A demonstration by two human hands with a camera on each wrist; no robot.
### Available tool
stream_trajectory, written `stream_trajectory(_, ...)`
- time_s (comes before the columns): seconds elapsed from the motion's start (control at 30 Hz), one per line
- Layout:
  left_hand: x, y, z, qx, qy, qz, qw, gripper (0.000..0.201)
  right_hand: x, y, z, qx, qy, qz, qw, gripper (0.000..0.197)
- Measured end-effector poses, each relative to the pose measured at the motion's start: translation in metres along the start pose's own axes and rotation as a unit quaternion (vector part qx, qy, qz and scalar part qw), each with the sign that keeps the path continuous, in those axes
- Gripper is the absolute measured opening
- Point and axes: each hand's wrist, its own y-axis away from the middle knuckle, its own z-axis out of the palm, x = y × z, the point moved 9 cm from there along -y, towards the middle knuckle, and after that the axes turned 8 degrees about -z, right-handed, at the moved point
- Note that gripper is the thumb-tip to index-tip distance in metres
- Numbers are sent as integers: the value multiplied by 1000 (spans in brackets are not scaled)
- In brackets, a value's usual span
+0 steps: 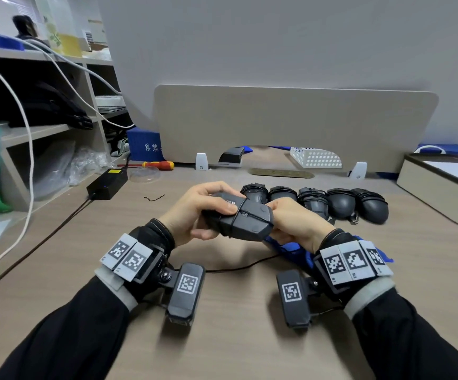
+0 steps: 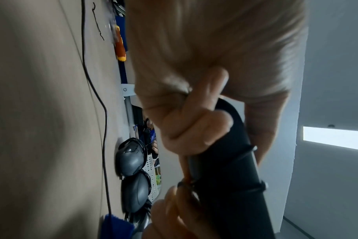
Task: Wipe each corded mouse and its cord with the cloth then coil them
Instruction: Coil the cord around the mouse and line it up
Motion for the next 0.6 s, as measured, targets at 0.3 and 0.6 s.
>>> stream_trajectory(0.3, -18, 4, 18, -33, -206, -60, 976, 22, 3, -1, -12, 64, -99, 13, 993, 9)
stream_trajectory(0.6, -20, -9, -18, 154, -199, -57, 966, 21, -28, 3, -5, 92, -94, -92, 987, 10)
